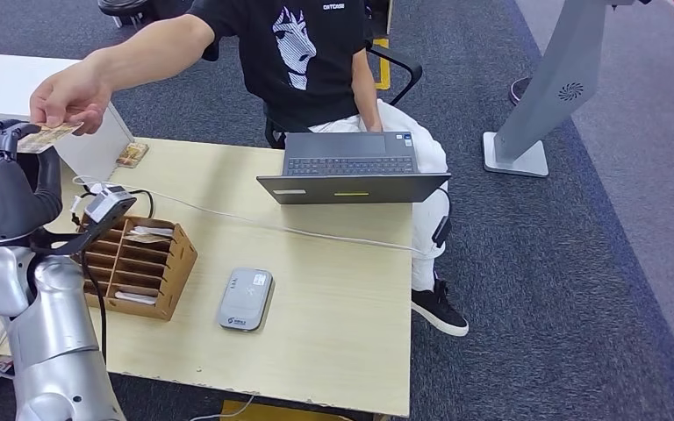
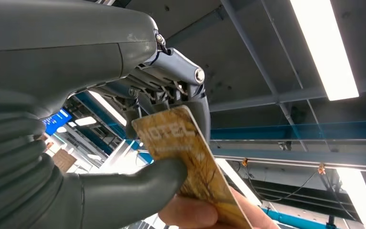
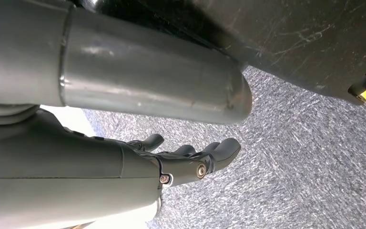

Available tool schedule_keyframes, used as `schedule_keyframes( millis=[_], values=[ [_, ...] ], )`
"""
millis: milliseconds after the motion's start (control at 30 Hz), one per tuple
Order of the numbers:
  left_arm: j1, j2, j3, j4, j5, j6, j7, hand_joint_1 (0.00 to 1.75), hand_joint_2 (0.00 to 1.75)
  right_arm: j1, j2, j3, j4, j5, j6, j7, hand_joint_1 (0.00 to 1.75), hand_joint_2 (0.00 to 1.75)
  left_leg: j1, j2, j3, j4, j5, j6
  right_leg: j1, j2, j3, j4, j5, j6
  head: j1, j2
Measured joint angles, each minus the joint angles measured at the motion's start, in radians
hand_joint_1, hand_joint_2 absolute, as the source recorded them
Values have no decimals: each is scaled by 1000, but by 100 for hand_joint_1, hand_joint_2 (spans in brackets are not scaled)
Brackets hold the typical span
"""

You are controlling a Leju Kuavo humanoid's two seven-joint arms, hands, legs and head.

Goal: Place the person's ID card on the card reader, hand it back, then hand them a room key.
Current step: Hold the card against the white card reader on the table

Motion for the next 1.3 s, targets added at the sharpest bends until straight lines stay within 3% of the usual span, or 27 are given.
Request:
schedule_keyframes(
  millis=[733,867,1033,1200,1300],
  values=[
    [26,-19,-24,-1,96,0,-8,175,175,1,-3,0,0,-3,-9,2,0,0,0,0,0,0,0,0,0,0,0,0,0,0,0,0],
    [61,-20,-148,-14,174,-5,120,175,175,1,-3,0,0,-8,-27,17,0,0,0,0,0,0,0,0,0,0,0,0,0,0,0,0],
    [125,22,-404,-67,138,-2,305,175,175,2,4,0,0,-17,-38,27,0,0,0,0,0,0,0,0,0,0,0,0,0,0,0,0],
    [185,64,-605,-128,154,-1,370,175,175,4,9,0,0,-18,-39,30,0,0,0,0,0,0,0,0,0,0,0,0,0,0,0,0],
    [205,84,-671,-153,164,-1,384,175,175,5,11,0,0,-18,-39,29,0,0,0,0,0,0,0,0,0,0,0,0,0,0,0,0]
  ],
)
